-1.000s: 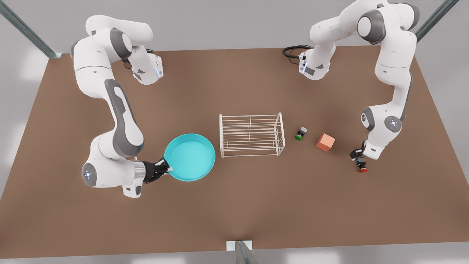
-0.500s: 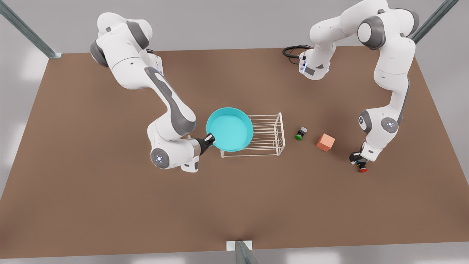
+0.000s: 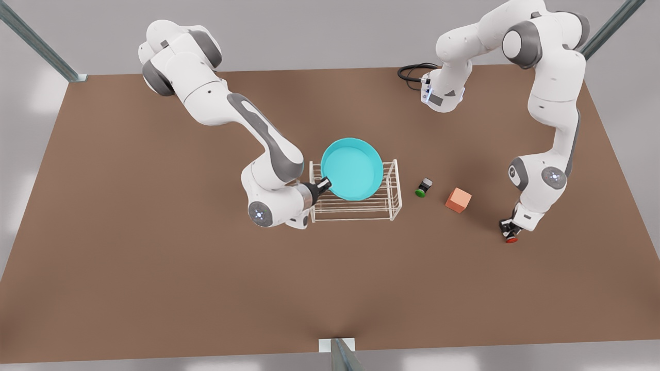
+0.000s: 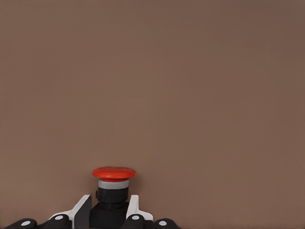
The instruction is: Place the plate on the shelf with right arm and place the red button switch in the plate with left arm
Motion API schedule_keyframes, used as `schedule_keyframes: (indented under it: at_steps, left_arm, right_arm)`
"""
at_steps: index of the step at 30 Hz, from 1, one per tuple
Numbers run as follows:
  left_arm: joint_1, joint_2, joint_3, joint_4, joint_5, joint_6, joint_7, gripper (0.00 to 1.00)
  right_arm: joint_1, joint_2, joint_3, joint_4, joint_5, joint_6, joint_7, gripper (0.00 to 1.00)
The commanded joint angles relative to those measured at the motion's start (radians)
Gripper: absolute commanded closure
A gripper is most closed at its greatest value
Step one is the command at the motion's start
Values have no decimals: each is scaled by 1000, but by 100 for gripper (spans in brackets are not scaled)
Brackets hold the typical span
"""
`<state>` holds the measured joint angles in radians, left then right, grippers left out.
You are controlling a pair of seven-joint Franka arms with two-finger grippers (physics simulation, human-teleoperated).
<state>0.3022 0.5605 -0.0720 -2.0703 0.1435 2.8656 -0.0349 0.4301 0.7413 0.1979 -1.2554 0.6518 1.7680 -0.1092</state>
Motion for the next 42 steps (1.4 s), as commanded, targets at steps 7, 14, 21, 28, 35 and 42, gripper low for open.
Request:
schedule_keyframes:
  at_steps: [7, 14, 21, 28, 35, 42]
  left_arm:
    - [-2, 27, 0, 18, -1, -28, -17, 44]
    - [0, 32, 0, 13, -1, -29, -16, 38]
    - [-2, 24, 0, 12, -1, -34, -22, 57]
    - [-9, -47, -95, 177, -1, -373, -148, 56]
    - [-115, -79, -333, 461, 8, -824, -667, 56]
    - [-242, -77, -603, 638, 8, -1049, -1249, 56]
  right_arm:
    - [-11, -367, -308, 30, -138, -114, 112, 0]
    - [-148, -307, -445, -41, -592, -136, -41, 0]
    - [-146, -516, -479, -369, -603, 39, -46, 0]
    - [-146, -513, -480, -369, -603, 39, -47, 0]
    - [-148, -513, -480, -369, -601, 41, -49, 0]
    - [-148, -513, -482, -369, -601, 41, -49, 0]
